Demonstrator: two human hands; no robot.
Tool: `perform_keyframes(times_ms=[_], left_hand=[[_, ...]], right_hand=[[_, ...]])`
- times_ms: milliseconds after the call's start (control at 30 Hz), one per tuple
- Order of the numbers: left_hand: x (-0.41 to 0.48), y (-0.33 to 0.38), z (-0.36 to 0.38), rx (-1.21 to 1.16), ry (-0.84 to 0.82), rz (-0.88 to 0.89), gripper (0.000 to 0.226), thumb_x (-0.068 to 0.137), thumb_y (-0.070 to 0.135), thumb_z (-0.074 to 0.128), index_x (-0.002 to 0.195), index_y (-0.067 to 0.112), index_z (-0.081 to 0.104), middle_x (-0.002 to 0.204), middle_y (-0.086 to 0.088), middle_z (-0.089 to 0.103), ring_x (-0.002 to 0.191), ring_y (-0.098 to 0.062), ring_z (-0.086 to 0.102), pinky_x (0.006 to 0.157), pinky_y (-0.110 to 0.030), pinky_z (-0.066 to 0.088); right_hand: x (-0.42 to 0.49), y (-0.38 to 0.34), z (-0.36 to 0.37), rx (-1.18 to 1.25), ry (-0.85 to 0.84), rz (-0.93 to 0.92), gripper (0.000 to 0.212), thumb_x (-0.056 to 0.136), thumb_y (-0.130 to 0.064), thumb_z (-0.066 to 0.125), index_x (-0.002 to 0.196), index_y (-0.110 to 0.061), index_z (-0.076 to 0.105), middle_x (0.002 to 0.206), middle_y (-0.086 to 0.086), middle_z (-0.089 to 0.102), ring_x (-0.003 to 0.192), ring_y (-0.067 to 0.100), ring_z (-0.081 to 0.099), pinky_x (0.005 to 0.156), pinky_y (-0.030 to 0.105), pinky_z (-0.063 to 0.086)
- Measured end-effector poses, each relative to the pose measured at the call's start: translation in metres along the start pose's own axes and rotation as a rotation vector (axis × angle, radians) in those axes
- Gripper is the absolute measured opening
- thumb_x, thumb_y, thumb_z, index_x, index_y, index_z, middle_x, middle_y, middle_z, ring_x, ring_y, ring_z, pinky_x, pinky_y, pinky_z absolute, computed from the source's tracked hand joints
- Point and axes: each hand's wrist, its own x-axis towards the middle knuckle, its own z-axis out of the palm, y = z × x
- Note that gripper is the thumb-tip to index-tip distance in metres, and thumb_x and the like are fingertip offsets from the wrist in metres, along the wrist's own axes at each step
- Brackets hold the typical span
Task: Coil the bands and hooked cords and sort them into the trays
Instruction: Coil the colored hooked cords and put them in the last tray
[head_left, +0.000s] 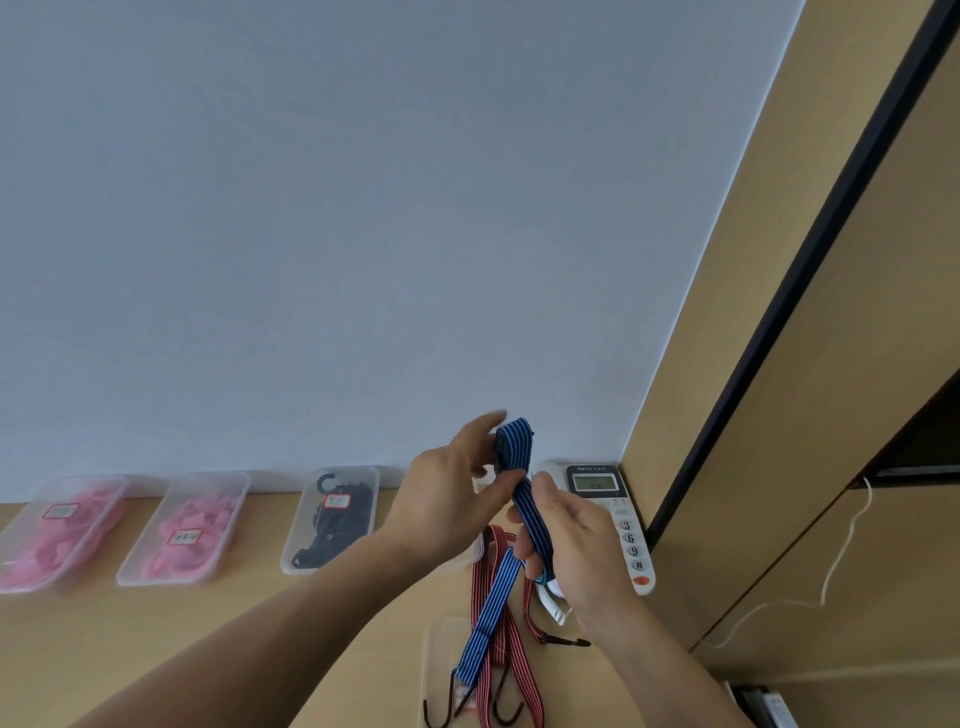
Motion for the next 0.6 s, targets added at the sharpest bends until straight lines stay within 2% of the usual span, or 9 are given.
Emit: perform_keyframes(times_ms=[67,100,200,400,533,600], left_hand=[[-0.002,-0.005,0.001,0.212,0.027,0.265,0.045,0.087,0.026,0.075,0.128,0.013,0.061,0.096,0.006,0.075,0.073,-0.010,0.069,0.066,-0.028,0.059],[-0.002,-0.007,0.001,0.269,0.051,0.397,0.041,0.087,0.024,0.074,0.123,0.009,0.064,0.092,0.002,0.076,0.070,-0.012,0.069,0.061,-0.028,0.059],[-0.001,-0.013,0.001,0.317,0.094,0.604,0.036,0.093,0.025,0.062,0.119,0.000,0.068,0.105,-0.006,0.075,0.089,-0.018,0.073,0.068,-0.027,0.061],[-0.002,-0.027,-0.001,0.374,0.017,0.692,0.041,0.087,0.011,0.075,0.125,0.000,0.064,0.123,-0.015,0.069,0.114,-0.027,0.067,0.084,-0.039,0.060],[-0.001,-0.028,-0.001,0.423,-0.016,0.718,0.042,0.089,0.007,0.068,0.131,0.005,0.061,0.131,-0.013,0.064,0.122,-0.029,0.061,0.088,-0.040,0.059],[-0.001,-0.026,0.001,0.338,-0.040,0.649,0.046,0.087,0.001,0.064,0.133,0.007,0.060,0.138,-0.011,0.059,0.129,-0.026,0.056,0.095,-0.037,0.056]], right_hand=[[0.000,-0.001,0.001,0.022,-0.009,0.002,0.060,0.084,-0.060,0.048,0.075,-0.005,0.070,0.057,0.012,0.063,0.040,0.018,0.051,0.043,0.024,0.043],[-0.001,-0.002,0.002,0.026,-0.011,0.001,0.061,0.084,-0.062,0.048,0.072,-0.007,0.071,0.057,0.013,0.063,0.041,0.018,0.051,0.042,0.024,0.043],[-0.001,-0.004,0.003,0.046,-0.009,-0.006,0.063,0.080,-0.066,0.051,0.071,-0.007,0.071,0.057,0.013,0.063,0.041,0.018,0.051,0.042,0.023,0.043],[0.000,-0.004,0.004,0.060,-0.001,0.012,0.058,0.076,-0.068,0.056,0.072,-0.013,0.073,0.061,0.013,0.065,0.044,0.019,0.052,0.044,0.027,0.042],[0.000,-0.002,0.006,0.049,-0.009,-0.009,0.055,0.078,-0.063,0.056,0.076,-0.010,0.073,0.059,0.011,0.064,0.043,0.018,0.052,0.044,0.024,0.042],[-0.001,-0.001,0.006,0.058,-0.006,-0.045,0.051,0.081,-0.057,0.056,0.080,-0.009,0.073,0.060,0.009,0.064,0.046,0.016,0.053,0.046,0.023,0.044]])
